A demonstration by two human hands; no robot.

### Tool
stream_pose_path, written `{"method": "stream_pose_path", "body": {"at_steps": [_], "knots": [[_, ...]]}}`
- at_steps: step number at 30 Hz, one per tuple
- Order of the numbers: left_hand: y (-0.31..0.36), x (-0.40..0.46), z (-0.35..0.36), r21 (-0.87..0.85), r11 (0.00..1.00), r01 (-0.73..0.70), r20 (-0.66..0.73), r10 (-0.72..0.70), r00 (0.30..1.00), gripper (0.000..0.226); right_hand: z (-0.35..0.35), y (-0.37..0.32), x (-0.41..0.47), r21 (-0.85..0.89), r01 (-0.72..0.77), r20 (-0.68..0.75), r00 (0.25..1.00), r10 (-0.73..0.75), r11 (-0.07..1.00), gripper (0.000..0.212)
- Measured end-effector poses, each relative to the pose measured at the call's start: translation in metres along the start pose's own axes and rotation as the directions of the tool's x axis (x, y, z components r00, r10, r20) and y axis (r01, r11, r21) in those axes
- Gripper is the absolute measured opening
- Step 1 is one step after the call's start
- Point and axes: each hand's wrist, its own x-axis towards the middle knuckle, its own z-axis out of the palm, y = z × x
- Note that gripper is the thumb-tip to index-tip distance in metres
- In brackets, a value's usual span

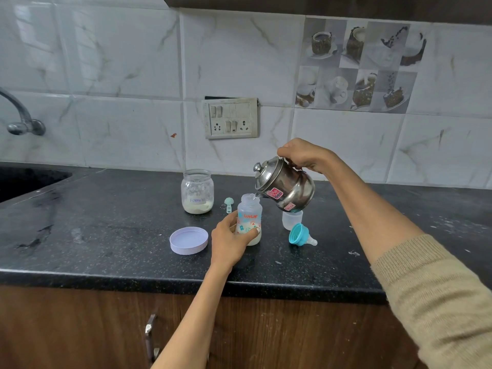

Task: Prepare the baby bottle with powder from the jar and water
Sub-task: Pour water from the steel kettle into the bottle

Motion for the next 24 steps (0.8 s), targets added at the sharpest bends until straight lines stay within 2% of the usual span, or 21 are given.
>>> {"method": "stream_pose_path", "body": {"at_steps": [24], "knots": [[-0.0026, 0.0021, 0.0009, 0.025, 1.0, 0.002, 0.007, -0.002, 1.0, 0.068, 0.0004, 0.0011, -0.0009, -0.01, -0.007, -0.012, 1.0, 0.007, 1.0, 0.037]]}}
